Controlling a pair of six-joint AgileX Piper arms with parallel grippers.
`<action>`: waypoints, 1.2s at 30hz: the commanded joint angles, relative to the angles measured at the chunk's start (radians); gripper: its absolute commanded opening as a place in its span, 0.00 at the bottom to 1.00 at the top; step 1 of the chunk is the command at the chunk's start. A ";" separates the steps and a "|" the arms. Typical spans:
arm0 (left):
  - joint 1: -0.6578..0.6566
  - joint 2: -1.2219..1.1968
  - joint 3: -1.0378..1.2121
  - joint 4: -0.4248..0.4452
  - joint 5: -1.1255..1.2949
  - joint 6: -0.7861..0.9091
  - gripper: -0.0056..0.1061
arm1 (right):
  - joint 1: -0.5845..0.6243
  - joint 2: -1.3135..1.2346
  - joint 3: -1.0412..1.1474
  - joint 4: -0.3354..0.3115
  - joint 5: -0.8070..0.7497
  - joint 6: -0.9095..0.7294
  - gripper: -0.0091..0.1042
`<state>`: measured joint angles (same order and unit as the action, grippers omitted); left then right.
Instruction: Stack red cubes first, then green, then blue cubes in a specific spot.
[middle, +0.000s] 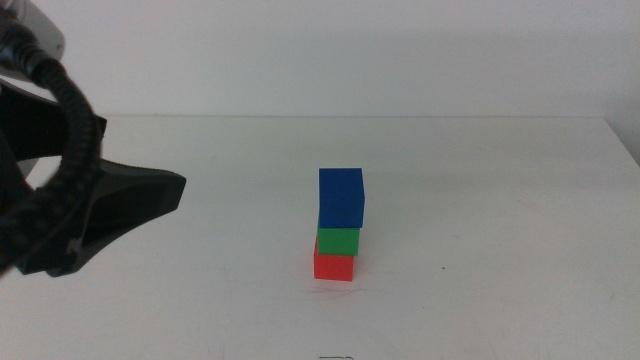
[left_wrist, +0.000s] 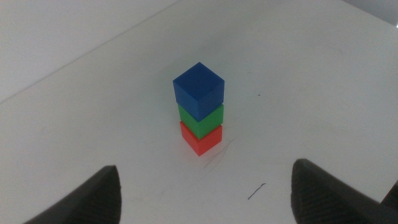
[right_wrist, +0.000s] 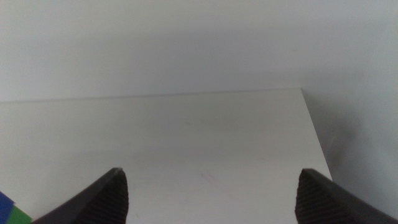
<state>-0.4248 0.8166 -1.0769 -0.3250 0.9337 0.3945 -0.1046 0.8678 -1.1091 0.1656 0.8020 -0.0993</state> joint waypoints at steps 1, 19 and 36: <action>-0.002 -0.003 -0.026 -0.026 -0.061 -0.002 0.89 | -0.007 -0.004 -0.007 -0.002 -0.106 -0.026 0.80; -0.002 -0.004 -0.026 -0.026 -0.061 -0.002 0.89 | 0.190 -0.003 0.003 -0.209 -0.222 0.084 0.80; 0.199 -0.203 0.225 0.243 -0.432 -0.134 0.89 | 0.190 -0.003 0.003 -0.212 -0.214 0.083 0.80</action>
<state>-0.2712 0.6372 -0.8700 -0.1012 0.6584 0.3023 0.0831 0.8706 -1.0827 -0.0332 0.6602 -0.0115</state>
